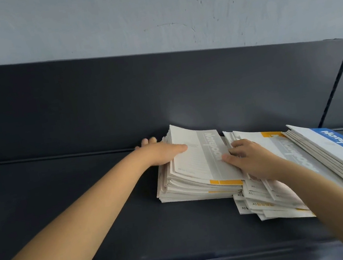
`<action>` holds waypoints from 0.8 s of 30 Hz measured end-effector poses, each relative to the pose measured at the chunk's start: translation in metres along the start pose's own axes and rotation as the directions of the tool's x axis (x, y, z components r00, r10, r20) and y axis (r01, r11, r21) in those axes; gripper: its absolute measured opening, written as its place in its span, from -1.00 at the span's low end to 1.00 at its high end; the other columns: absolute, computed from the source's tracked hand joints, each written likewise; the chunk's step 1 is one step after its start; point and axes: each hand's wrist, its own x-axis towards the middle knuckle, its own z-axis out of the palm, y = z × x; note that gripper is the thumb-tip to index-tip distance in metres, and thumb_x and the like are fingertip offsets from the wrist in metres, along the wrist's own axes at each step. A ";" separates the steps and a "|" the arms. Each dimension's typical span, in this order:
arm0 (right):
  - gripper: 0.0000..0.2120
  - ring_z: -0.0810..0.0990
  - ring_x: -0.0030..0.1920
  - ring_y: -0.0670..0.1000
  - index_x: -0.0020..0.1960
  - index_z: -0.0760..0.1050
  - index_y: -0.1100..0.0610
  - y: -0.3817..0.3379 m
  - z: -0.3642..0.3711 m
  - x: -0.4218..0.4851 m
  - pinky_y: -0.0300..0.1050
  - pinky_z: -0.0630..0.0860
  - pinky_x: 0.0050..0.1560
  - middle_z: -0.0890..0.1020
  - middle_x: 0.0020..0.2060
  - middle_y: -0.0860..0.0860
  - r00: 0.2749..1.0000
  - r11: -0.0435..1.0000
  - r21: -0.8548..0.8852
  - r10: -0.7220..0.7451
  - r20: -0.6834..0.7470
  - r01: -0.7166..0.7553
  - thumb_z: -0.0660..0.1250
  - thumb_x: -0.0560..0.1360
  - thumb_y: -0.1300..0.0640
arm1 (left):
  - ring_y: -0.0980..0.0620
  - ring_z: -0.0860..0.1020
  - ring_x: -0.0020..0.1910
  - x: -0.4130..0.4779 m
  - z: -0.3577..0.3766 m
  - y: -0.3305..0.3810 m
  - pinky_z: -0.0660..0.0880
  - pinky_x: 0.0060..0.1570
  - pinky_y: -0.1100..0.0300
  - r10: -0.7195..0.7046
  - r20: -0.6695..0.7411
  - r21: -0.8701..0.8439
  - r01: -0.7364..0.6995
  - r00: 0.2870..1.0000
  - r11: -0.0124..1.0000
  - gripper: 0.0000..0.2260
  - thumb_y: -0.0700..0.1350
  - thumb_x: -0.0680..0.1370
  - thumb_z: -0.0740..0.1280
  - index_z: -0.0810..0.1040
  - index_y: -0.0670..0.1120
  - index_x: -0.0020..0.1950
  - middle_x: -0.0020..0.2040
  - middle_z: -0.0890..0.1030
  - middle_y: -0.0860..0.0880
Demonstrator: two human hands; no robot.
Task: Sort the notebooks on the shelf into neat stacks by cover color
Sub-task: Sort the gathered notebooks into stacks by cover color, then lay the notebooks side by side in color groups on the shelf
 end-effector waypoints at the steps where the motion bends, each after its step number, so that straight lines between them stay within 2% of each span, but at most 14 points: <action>1: -0.50 0.38 0.30 0.07 0.23 0.51 0.16 -0.002 -0.001 0.002 0.00 0.33 0.31 0.42 0.31 0.06 1.000 0.999 0.046 0.027 -0.014 -0.027 0.03 0.61 -0.17 | -0.06 0.08 0.55 0.000 -0.001 0.000 0.07 0.49 -0.07 0.040 -0.013 -0.037 -0.040 0.999 0.998 -0.23 0.41 0.44 0.12 0.17 0.08 0.57 0.58 0.14 0.00; 3: -0.46 0.50 0.08 0.08 0.02 0.54 0.20 -0.009 -0.001 0.005 0.02 0.45 0.15 0.53 0.07 0.09 0.995 0.993 0.099 0.076 -0.068 -0.069 0.00 0.59 -0.21 | -0.01 0.31 0.45 -0.004 -0.001 -0.001 0.23 0.41 0.04 0.162 -0.014 -0.162 -0.162 0.987 0.973 -0.34 0.34 0.47 0.21 0.33 0.08 0.50 0.48 0.36 0.06; 4: -0.44 0.51 -0.01 0.08 -0.07 0.52 0.23 -0.013 0.000 0.006 0.03 0.46 0.06 0.54 -0.04 0.09 0.991 0.992 0.097 0.093 -0.094 -0.083 0.00 0.59 -0.23 | 0.00 0.36 0.42 -0.006 0.000 -0.002 0.26 0.40 0.06 0.197 -0.025 -0.177 -0.199 0.980 0.964 -0.32 0.36 0.42 0.24 0.35 0.10 0.48 0.45 0.40 0.09; 5: -0.43 0.50 -0.06 0.09 -0.15 0.49 0.24 -0.018 0.003 0.006 0.01 0.45 -0.02 0.52 -0.13 0.07 0.987 0.991 0.088 0.106 -0.117 -0.096 0.02 0.58 -0.23 | -0.01 0.34 0.44 -0.008 0.002 -0.002 0.26 0.41 0.03 0.223 -0.031 -0.172 -0.225 0.974 0.959 -0.22 0.41 0.33 0.26 0.30 0.13 0.50 0.46 0.39 0.10; 7: -0.49 0.44 -0.12 0.08 -0.29 0.38 0.18 -0.031 0.008 0.007 -0.06 0.37 -0.13 0.44 -0.27 0.01 0.978 0.991 0.093 0.113 -0.177 -0.098 0.07 0.56 -0.22 | -0.01 0.19 0.52 -0.014 0.005 -0.001 0.19 0.46 -0.04 0.271 -0.001 -0.182 -0.267 0.962 0.946 -0.04 0.43 0.25 0.30 0.05 0.19 0.57 0.55 0.22 0.11; 9: -0.55 0.38 -0.14 0.06 -0.34 0.27 0.12 -0.044 0.010 0.008 -0.09 0.30 -0.14 0.36 -0.33 -0.04 0.965 0.989 0.120 0.108 -0.239 -0.081 0.12 0.54 -0.21 | 0.00 0.14 0.53 -0.016 0.006 0.001 0.18 0.46 -0.03 0.290 -0.016 -0.204 -0.287 0.957 0.936 -0.08 0.35 0.33 0.32 -0.02 0.17 0.58 0.55 0.20 0.10; 12: -0.64 0.38 -0.24 0.02 -0.26 0.33 0.17 -0.059 0.007 0.008 -0.14 0.31 -0.22 0.36 -0.35 -0.06 0.941 0.985 0.161 0.106 -0.321 -0.056 0.20 0.54 -0.09 | -0.07 0.32 0.39 -0.020 0.000 0.001 0.35 0.31 -0.01 0.256 -0.226 -0.186 -0.300 0.940 0.936 -0.49 0.08 0.51 0.34 0.35 -0.01 0.43 0.35 0.43 -0.03; 14: -0.71 0.41 -0.35 0.02 -0.16 0.45 0.25 -0.071 0.002 0.006 -0.17 0.33 -0.37 0.45 -0.35 0.01 0.937 0.969 0.246 0.116 -0.328 -0.033 0.21 0.55 0.02 | -0.14 0.51 0.23 -0.022 -0.007 -0.006 0.48 0.21 -0.02 0.229 -0.299 -0.348 -0.330 0.926 0.878 -0.71 -0.08 0.54 0.34 0.47 -0.08 0.25 0.21 0.55 -0.12; 15: -0.74 0.44 -0.35 0.06 -0.10 0.50 0.29 -0.078 -0.001 0.005 -0.15 0.37 -0.36 0.50 -0.32 0.07 0.936 0.949 0.314 0.117 -0.332 -0.007 0.21 0.55 0.08 | -0.15 0.56 0.16 -0.023 -0.012 -0.012 0.50 0.14 0.01 0.212 -0.310 -0.427 -0.334 0.927 0.840 -0.77 -0.12 0.55 0.33 0.49 -0.10 0.20 0.15 0.59 -0.14; 17: -0.81 0.54 -0.22 0.12 0.03 0.53 0.27 -0.096 -0.006 0.003 -0.02 0.51 -0.20 0.60 -0.15 0.13 0.930 0.832 0.551 0.152 -0.334 0.062 0.24 0.55 0.16 | -0.11 0.59 0.10 -0.030 -0.025 -0.030 0.53 0.12 -0.01 0.184 -0.338 -0.520 -0.346 0.923 0.781 -0.83 -0.15 0.58 0.31 0.50 -0.11 0.17 0.09 0.62 -0.09; 19: -0.83 0.60 -0.07 0.05 0.13 0.50 0.18 -0.121 -0.007 0.001 -0.09 0.53 -0.17 0.62 0.00 0.06 0.949 0.622 0.777 0.177 -0.260 0.097 0.28 0.54 0.19 | -0.05 0.58 0.09 -0.038 -0.040 -0.053 0.55 0.12 -0.02 0.141 -0.369 -0.585 -0.348 0.919 0.733 -0.82 -0.13 0.62 0.27 0.50 -0.12 0.21 0.09 0.60 -0.04; 20: -0.80 0.61 -0.03 0.02 0.15 0.49 0.16 -0.134 -0.004 0.003 -0.14 0.52 -0.17 0.62 0.02 0.03 0.960 0.565 0.818 0.153 -0.237 0.112 0.30 0.54 0.19 | -0.03 0.57 0.10 -0.043 -0.048 -0.065 0.55 0.11 -0.02 0.116 -0.383 -0.603 -0.344 0.916 0.720 -0.80 -0.12 0.63 0.26 0.49 -0.12 0.23 0.10 0.59 -0.03; 22: -0.75 0.61 -0.02 -0.03 0.19 0.47 0.09 -0.165 0.006 0.006 -0.19 0.52 -0.15 0.62 0.01 -0.04 0.969 0.562 0.814 0.087 -0.233 0.145 0.33 0.52 0.17 | -0.02 0.56 0.10 -0.054 -0.066 -0.094 0.55 0.12 -0.02 0.070 -0.404 -0.638 -0.336 0.912 0.693 -0.79 -0.11 0.64 0.24 0.48 -0.11 0.25 0.13 0.58 -0.03; 24: -0.68 0.62 -0.02 -0.03 0.23 0.40 0.01 -0.200 0.020 0.010 -0.13 0.58 -0.12 0.61 0.03 -0.06 0.980 0.510 0.847 0.040 -0.194 0.147 0.34 0.51 0.20 | -0.01 0.56 0.09 -0.066 -0.086 -0.126 0.57 0.05 0.01 0.044 -0.416 -0.654 -0.332 0.909 0.680 -0.79 -0.09 0.64 0.24 0.48 -0.08 0.26 0.14 0.58 -0.03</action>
